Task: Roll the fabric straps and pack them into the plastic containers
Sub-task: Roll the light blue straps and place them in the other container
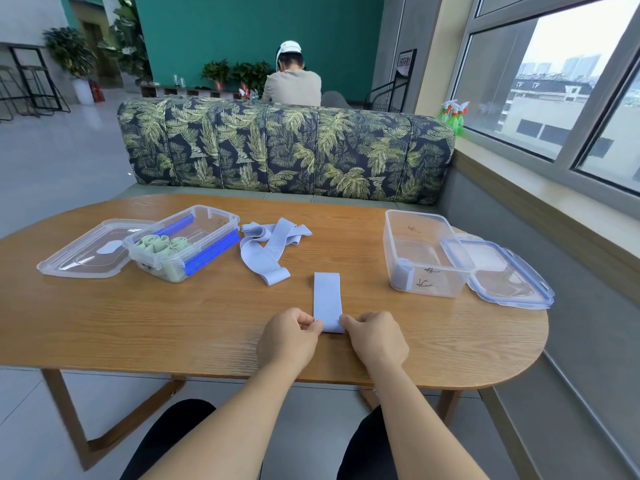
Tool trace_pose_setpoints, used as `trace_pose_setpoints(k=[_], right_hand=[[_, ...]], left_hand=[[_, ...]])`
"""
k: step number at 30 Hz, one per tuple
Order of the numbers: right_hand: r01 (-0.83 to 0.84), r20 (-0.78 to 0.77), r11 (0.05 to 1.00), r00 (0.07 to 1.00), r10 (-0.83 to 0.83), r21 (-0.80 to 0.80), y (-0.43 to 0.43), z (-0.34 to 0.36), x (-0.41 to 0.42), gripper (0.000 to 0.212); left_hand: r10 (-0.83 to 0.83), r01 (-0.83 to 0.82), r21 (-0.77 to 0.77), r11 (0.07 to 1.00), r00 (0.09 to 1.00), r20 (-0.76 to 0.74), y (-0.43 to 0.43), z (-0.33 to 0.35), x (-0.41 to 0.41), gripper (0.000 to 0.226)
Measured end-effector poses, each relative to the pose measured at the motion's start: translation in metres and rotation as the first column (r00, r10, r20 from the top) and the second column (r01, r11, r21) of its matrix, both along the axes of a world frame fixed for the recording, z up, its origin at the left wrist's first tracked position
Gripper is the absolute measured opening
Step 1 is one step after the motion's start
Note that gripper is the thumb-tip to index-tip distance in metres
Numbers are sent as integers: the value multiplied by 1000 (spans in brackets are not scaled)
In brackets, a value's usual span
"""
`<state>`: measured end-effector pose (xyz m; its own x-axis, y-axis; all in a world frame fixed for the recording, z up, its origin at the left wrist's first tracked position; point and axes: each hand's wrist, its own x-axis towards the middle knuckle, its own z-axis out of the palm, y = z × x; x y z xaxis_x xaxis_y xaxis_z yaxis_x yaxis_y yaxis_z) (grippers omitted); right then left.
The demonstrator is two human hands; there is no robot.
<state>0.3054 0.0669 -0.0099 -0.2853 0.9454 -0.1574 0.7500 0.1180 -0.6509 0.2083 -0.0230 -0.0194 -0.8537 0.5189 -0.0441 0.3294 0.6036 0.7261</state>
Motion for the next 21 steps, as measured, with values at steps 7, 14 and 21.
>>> trace_pose_setpoints(k=[7,14,21], right_hand=[[-79,-42,996,996,80,28,-7,-2,7,31],[-101,-80,995,992,101,4,-16,0,19,23],[-115,-79,993,990,116,12,-35,0,37,23]], left_hand=[[5,-4,-32,999,1000,21,-2,7,3,17],[-27,29,-31,999,997,67,-16,11,11,18],[-62,65,-74,995,997,35,-32,10,24,18]])
